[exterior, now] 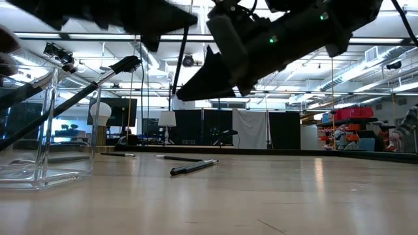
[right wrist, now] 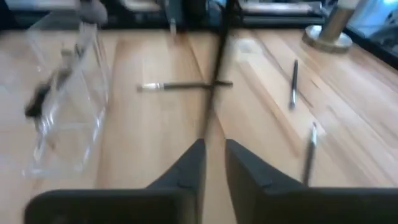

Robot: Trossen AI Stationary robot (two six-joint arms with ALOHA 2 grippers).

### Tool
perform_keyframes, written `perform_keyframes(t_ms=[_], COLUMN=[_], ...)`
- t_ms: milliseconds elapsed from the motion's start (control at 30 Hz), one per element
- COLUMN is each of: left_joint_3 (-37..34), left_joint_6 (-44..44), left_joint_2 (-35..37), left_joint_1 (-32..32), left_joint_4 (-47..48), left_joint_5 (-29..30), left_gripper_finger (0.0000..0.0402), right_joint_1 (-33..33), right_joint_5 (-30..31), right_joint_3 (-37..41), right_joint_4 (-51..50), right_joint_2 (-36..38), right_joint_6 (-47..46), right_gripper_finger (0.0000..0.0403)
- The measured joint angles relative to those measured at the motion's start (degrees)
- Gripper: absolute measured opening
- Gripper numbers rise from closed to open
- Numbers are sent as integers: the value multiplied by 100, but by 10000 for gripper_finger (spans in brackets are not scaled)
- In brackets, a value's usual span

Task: Put items in baskets/containers
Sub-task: Put the black eyeshadow brush into the transparent organizer

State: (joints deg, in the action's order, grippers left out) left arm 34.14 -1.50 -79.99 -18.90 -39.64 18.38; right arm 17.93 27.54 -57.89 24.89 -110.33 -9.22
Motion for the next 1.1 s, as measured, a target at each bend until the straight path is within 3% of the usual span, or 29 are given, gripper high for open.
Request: perform_keyframes(t_ms=[233,400,467,633,800,1100], left_joint_3=[797,1410,1448,1237,718,11], left_joint_6=[-260,-526,-888,-1870,-2945,-4757], left_joint_2=[453,474,466,466,424,424], left_joint_1=[-509,-1228,-1542,-2215,-2523,-2572], left_joint_4=[1099,2157,2478,2830,2863,2826], left_joint_5=[-20,56,470,1900,2671,2796], left_gripper_finger=[16,14,14,15,16,17], right_joint_1=[53,53,53,53,53,44], right_joint_5=[58,72,76,73,70,56], right_joint_3=[-7,-7,-7,-7,-7,-7], right_joint_4=[-955,-947,-956,-868,-740,-656], right_joint_2=[547,620,619,619,619,619], right_joint_6=[-34,20,21,70,226,285], right_gripper_finger=[152,173,174,167,155,150])
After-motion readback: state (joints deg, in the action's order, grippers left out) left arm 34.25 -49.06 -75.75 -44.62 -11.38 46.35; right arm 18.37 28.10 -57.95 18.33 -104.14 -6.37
